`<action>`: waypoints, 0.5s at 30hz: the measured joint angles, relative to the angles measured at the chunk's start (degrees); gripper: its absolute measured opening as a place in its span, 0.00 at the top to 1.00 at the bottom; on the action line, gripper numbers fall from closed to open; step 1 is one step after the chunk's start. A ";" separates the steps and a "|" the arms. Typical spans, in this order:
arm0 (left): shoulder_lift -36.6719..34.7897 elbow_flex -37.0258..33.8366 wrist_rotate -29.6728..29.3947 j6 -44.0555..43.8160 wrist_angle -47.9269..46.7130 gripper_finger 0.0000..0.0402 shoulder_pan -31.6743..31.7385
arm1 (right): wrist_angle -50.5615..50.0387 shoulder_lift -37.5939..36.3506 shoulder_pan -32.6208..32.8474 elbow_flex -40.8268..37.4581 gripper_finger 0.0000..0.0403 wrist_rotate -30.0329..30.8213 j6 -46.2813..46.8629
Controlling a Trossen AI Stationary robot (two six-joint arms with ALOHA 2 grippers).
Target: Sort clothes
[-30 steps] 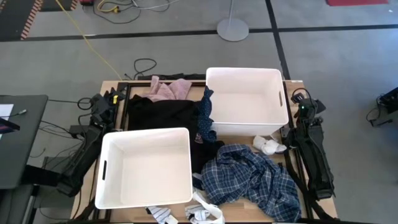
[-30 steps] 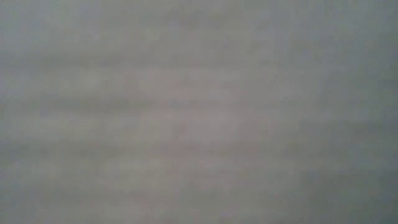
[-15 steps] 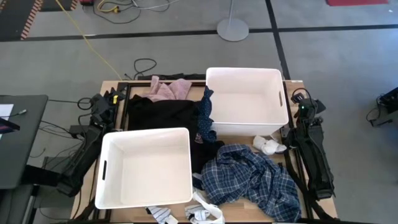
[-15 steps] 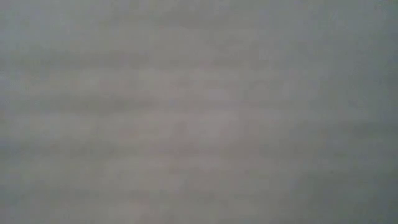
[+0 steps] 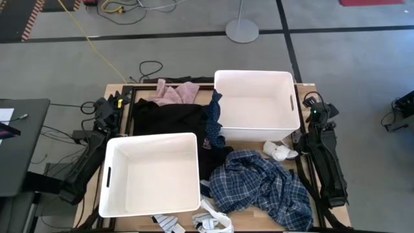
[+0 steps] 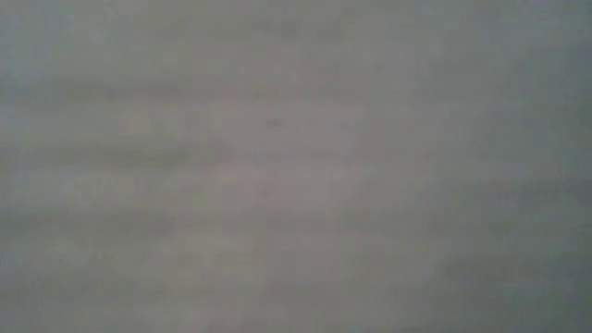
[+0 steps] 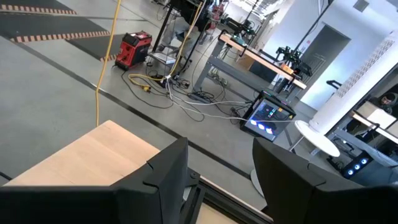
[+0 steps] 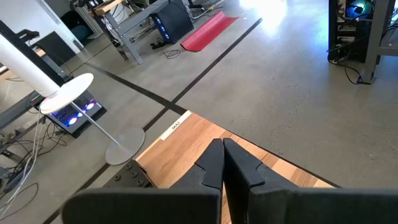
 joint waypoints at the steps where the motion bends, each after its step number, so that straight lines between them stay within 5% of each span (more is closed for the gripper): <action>1: 0.00 -0.02 0.00 -0.02 0.00 0.56 0.02 | 0.01 0.02 -0.01 0.00 0.94 0.00 0.00; 7: 0.00 0.00 0.00 -0.02 0.00 0.56 0.02 | 1.87 0.01 -0.12 -0.20 0.94 0.05 1.11; 15: -0.01 -0.01 0.00 -0.01 0.01 0.56 0.02 | 19.14 0.02 -0.48 0.73 0.94 -0.22 2.12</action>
